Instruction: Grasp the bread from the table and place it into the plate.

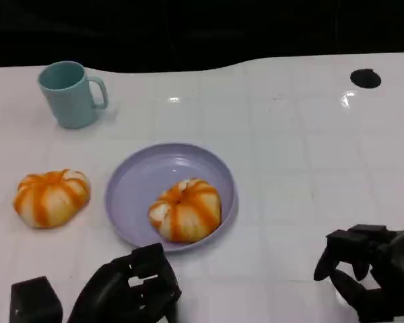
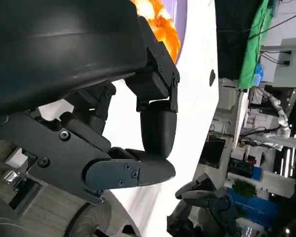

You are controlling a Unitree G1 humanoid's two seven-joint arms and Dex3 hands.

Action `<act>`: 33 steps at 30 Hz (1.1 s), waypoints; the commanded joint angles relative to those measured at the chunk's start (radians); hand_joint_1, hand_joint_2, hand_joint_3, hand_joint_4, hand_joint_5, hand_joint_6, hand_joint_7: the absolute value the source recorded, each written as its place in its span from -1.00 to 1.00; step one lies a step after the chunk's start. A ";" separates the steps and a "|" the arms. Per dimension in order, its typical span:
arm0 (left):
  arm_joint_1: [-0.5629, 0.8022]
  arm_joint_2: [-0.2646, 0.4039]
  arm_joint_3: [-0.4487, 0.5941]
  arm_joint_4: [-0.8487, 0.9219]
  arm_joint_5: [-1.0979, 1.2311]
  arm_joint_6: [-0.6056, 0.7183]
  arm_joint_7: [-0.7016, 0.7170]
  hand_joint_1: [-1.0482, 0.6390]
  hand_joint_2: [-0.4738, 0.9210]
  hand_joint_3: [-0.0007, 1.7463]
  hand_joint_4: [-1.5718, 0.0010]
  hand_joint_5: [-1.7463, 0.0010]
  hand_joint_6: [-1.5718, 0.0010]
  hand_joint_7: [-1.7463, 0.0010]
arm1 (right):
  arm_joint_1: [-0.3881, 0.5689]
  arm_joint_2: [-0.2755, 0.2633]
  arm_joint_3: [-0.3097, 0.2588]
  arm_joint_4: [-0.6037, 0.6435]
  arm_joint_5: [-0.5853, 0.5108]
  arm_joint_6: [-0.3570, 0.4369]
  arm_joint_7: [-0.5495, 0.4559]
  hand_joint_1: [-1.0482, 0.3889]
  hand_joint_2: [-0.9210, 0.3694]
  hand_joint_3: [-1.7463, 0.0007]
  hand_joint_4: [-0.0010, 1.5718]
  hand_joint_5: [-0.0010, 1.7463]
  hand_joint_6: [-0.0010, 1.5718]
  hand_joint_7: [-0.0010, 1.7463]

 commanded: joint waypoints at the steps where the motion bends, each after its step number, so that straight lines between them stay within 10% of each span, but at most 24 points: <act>1: 0.000 0.024 0.011 -0.004 -0.001 0.003 -0.001 -0.45 0.70 -0.33 0.01 -1.00 0.06 -0.65 | -0.007 0.015 -0.001 0.045 -0.034 -0.007 -0.071 0.23 -0.01 -0.57 0.19 1.00 0.02 0.76; 33: -0.012 0.035 0.017 0.024 -0.010 -0.014 -0.018 -0.45 0.67 -0.30 0.00 -1.00 0.04 -0.64 | -0.062 0.048 0.054 0.133 -0.066 0.009 -0.126 0.20 -0.02 -0.56 0.18 1.00 0.12 0.60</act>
